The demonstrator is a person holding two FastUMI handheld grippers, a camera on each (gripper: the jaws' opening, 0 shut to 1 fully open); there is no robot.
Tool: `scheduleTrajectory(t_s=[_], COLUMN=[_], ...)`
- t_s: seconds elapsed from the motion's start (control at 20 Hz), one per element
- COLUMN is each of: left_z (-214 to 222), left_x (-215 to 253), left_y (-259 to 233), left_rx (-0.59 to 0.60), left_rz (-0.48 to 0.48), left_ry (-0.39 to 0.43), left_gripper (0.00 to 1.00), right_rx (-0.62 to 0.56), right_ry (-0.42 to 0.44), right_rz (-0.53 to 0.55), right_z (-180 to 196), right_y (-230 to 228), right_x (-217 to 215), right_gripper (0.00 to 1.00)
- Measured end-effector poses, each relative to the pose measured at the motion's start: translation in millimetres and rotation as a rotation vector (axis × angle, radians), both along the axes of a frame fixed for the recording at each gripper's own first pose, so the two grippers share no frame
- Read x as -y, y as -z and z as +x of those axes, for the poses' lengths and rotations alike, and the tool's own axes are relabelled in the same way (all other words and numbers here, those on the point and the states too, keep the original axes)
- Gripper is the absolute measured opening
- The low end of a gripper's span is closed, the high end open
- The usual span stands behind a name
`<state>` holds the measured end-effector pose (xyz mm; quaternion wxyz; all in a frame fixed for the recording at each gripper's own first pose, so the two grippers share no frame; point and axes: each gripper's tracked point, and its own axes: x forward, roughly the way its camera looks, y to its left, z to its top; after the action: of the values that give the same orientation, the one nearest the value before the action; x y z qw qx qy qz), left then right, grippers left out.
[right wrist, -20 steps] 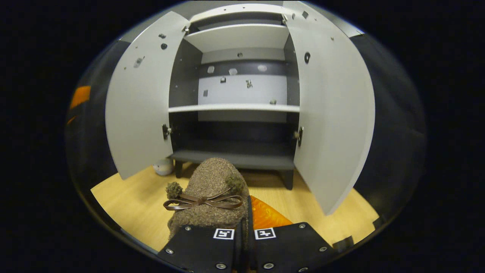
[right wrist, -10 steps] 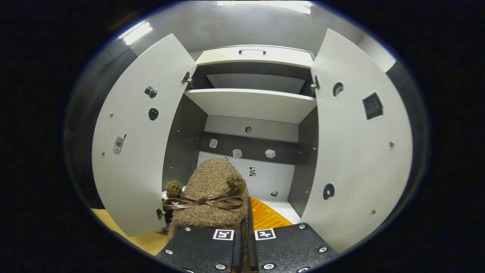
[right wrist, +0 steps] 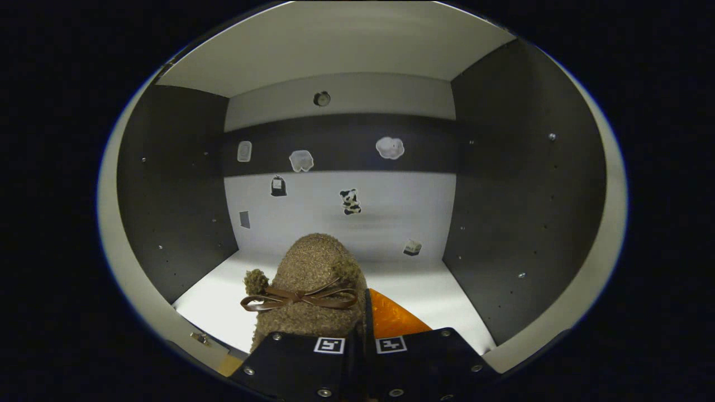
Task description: Grab one shoe with the right hand and put it into the shoe cabinet, grab the other shoe with the left hand and put it into the shoe cabinet; then close the right door with the right hand and the left door with the left hand.
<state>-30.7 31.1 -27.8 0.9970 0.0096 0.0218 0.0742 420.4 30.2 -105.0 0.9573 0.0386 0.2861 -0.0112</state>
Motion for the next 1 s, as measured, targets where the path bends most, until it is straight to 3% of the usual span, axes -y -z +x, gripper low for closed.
scheduleTrajectory(t_s=[0.1,0.25,0.4,0.65,0.75,1.0], left_z=[5,9,12,17,18,14], left_x=[-5,-3,-1,6,8,15], left_y=[2,7,7,6,1,-6], left_rx=[-0.004,-0.016,-0.018,-0.013,0.001,0.016], left_rz=[-0.001,-0.006,0.002,-0.005,0.002,0.001], left_ry=[-0.011,-0.009,-0.005,0.017,0.027,0.050], left_gripper=[0.99,0.96,0.99,0.96,0.96,0.96], right_rx=[-0.035,-0.118,-0.157,-0.172,-0.166,-0.076], right_ry=[0.029,0.088,0.099,0.103,0.075,0.003], right_rz=[-0.008,-0.070,-0.033,0.080,0.092,0.149], right_z=[15,18,14,-4,-15,-45], right_y=[19,52,63,39,27,-31], right_x=[6,26,32,40,39,18], right_gripper=[0.07,0.17,0.30,0.85,0.93,0.94])
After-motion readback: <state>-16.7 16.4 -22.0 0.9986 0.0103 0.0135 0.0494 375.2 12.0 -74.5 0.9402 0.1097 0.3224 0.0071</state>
